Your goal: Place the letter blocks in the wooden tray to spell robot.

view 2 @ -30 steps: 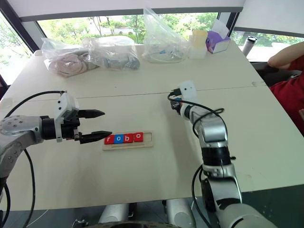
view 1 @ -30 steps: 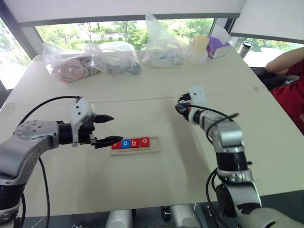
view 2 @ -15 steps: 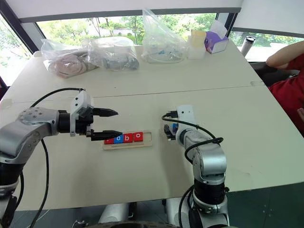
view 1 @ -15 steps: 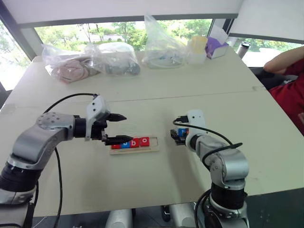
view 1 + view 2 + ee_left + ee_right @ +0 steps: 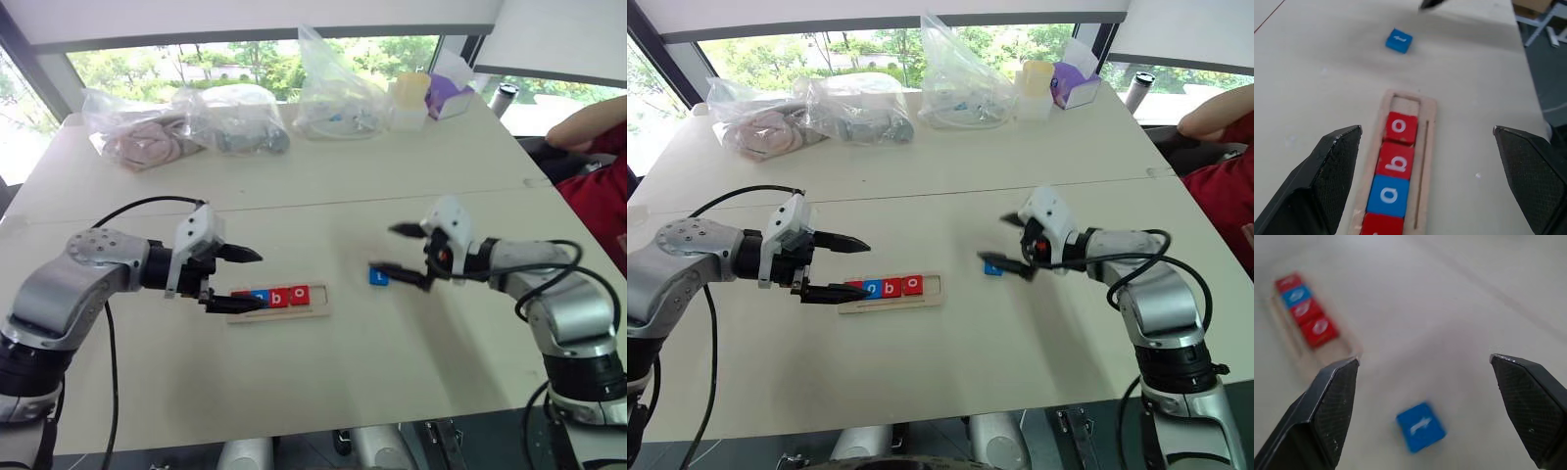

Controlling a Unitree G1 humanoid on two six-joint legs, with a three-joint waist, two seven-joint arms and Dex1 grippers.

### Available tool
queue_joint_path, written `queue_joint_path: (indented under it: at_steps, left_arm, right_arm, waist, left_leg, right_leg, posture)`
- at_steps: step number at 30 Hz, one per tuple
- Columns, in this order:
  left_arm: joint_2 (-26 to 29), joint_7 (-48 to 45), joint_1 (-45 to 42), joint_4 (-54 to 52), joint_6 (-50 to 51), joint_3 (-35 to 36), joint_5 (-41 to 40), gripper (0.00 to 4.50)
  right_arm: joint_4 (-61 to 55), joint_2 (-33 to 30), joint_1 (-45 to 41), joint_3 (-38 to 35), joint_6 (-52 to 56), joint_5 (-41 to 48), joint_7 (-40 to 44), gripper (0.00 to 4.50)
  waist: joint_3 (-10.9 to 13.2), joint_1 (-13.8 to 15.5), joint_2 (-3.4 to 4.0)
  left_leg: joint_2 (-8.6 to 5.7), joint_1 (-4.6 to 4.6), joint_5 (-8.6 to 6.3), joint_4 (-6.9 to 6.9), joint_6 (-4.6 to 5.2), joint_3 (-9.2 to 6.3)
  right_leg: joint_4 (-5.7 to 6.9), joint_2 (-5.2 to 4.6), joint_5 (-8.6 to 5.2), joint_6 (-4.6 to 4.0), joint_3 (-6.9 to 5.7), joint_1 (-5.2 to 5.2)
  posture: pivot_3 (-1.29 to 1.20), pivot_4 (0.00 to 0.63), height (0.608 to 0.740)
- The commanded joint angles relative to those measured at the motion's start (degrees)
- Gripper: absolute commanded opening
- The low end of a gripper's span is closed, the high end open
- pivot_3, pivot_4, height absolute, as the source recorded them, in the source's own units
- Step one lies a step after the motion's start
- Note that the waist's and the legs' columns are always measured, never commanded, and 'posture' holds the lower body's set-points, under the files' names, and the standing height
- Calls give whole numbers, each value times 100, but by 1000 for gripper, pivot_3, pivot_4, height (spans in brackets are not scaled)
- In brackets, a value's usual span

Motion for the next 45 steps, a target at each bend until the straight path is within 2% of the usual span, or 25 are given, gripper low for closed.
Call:
queue_joint_path:
  at_steps: [1, 9, 12, 16, 17, 21, 24, 27, 30, 38, 45]
  left_arm:
    - [15, 125, 90, -316, 91, 168, -131, 4500]
    - [26, 509, 544, -656, 164, 278, -116, 4500]
    - [-18, 669, 673, -760, 158, 258, -64, 4500]
    - [14, 713, 751, -775, 126, 294, -86, 4500]
    - [24, 713, 752, -753, 115, 302, -83, 4500]
    - [66, 679, 709, -595, 50, 325, -26, 4500]
    - [156, 616, 686, -480, 6, 372, 11, 4500]
    - [304, 527, 684, -394, -18, 410, 38, 4500]
    - [396, 515, 691, -313, -194, 276, 277, 4500]
    - [278, 673, 824, -544, -49, 350, 182, 4500]
    - [190, 843, 914, -652, 3, 374, 128, 4500]
  right_arm:
    - [1125, -325, -236, 518, -1718, -574, 714, 4407]
    - [2588, 5, -745, 826, -2961, -791, 995, 4407]
    - [2785, 57, -761, 868, -3141, -789, 1096, 3524]
    - [2738, 68, -723, 857, -3152, -738, 1156, 1525]
    - [2727, 59, -720, 848, -3142, -738, 1155, 1152]
    - [2571, 88, -805, 789, -2990, -714, 1040, 1160]
    - [1805, 232, -915, 787, -2320, -368, 1020, 1160]
    - [938, 418, -1014, 1072, -1684, -231, 1013, 1160]
    - [648, 607, -1041, 1413, -1618, -383, 975, 1160]
    - [906, 794, -1173, 2039, -1957, -948, 864, 1160]
    - [1478, 881, -1377, 2246, -2316, -1277, 851, 1160]
  waist:
    - [0, 17, 0]
    - [1, 39, 0]
    - [1, 55, 0]
    - [1, 53, 0]
    - [1, 53, 0]
    - [1, 50, 0]
    - [1, 26, 1]
    - [2, 28, 1]
    - [1, 58, 1]
    - [1, 80, 1]
    - [1, 49, 1]
  left_leg:
    - [0, -1, 0, 2, 0, 0]
    - [0, 2, 1, 15, -1, -1]
    - [-1, 2, 1, 17, -1, -2]
    - [-2, 1, 1, 19, -2, -1]
    - [-2, 1, 1, 19, -2, -1]
    - [-2, 3, 1, 20, -2, -2]
    - [-2, 4, 1, 19, -2, -1]
    - [3, 8, 1, 18, -2, -3]
    - [3, 7, 1, 17, -2, -15]
    - [-5, -2, 2, 29, -4, 1]
    - [-2, 3, 2, 27, -4, -3]
  right_leg:
    - [0, 0, 0, 0, 0, -1]
    - [9, 1, 1, -9, 4, 2]
    - [10, -2, 5, -15, 4, 4]
    - [9, -5, 13, -24, 4, 4]
    - [10, -5, 13, -25, 5, 4]
    - [13, -3, 13, -27, 4, 4]
    - [15, -2, 14, -28, 4, 3]
    - [25, 2, 16, -25, 4, -1]
    - [29, 3, 7, -12, -5, -1]
    - [18, -14, 10, -31, 3, 2]
    - [23, -3, 13, -29, 3, 2]
  posture:
    - [0, 150, 740]
    - [0, 150, 740]
    - [0, 150, 740]
    - [0, 150, 740]
    - [0, 150, 740]
    - [0, 150, 740]
    - [0, 150, 740]
    - [0, 150, 740]
    - [0, 150, 740]
    - [0, 150, 740]
    - [0, 150, 740]
